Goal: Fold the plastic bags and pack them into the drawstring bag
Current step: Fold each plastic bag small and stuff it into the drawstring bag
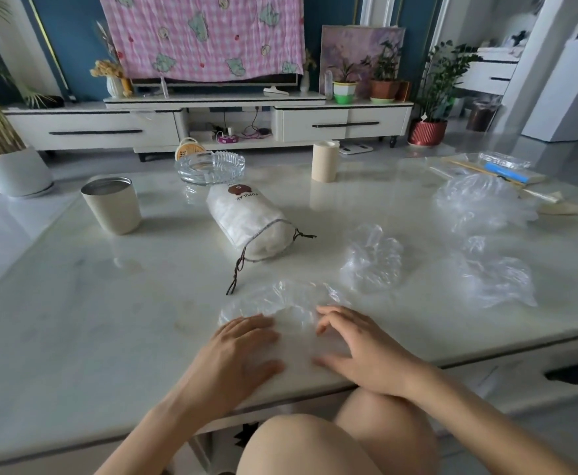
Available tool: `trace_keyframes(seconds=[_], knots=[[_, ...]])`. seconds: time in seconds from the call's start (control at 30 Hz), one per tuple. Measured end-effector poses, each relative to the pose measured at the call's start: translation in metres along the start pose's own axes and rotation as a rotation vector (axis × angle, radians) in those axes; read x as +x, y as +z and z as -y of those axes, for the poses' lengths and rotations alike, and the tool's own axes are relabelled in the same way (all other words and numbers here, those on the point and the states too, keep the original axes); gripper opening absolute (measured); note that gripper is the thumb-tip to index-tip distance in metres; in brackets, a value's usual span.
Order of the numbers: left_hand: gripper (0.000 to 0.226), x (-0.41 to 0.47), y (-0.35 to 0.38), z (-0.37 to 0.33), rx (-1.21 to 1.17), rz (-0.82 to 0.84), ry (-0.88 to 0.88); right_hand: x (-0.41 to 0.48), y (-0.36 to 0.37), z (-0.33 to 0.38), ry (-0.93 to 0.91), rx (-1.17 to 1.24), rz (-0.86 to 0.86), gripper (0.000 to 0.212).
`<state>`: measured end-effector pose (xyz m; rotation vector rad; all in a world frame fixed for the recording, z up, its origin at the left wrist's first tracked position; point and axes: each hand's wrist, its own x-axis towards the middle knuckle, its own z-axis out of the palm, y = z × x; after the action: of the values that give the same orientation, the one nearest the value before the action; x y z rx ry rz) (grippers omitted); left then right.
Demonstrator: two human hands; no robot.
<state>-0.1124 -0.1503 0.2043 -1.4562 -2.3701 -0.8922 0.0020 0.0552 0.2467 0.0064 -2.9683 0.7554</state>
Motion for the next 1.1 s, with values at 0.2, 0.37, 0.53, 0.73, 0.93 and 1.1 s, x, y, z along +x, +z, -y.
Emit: trace_keyframes(seconds=[0.2, 0.37, 0.53, 0.73, 0.93, 1.1], knots=[[0.032, 0.016, -0.007, -0.014, 0.038, -0.092, -0.171, 0.007, -0.005, 0.010, 0.110, 0.265, -0.129, 0.015], [0.022, 0.040, -0.032, -0.025, -0.260, -0.192, -0.396, 0.010, -0.011, 0.027, 0.046, 0.243, -0.079, 0.057], [0.023, 0.065, -0.058, -0.014, -0.394, -0.121, -0.623, 0.030, -0.030, 0.032, 0.266, 0.779, -0.330, 0.013], [0.032, 0.054, -0.054, 0.006, 0.292, -0.176, -0.488, 0.046, -0.019, 0.007, 0.473, 0.082, -0.268, 0.022], [0.070, 0.018, -0.024, -0.022, 0.023, 0.186, -0.008, 0.024, -0.006, 0.024, -0.061, -0.003, -0.322, 0.023], [0.084, -0.002, -0.005, -0.005, 0.215, 0.245, 0.044, 0.003, -0.002, 0.009, -0.057, 0.109, 0.106, 0.060]])
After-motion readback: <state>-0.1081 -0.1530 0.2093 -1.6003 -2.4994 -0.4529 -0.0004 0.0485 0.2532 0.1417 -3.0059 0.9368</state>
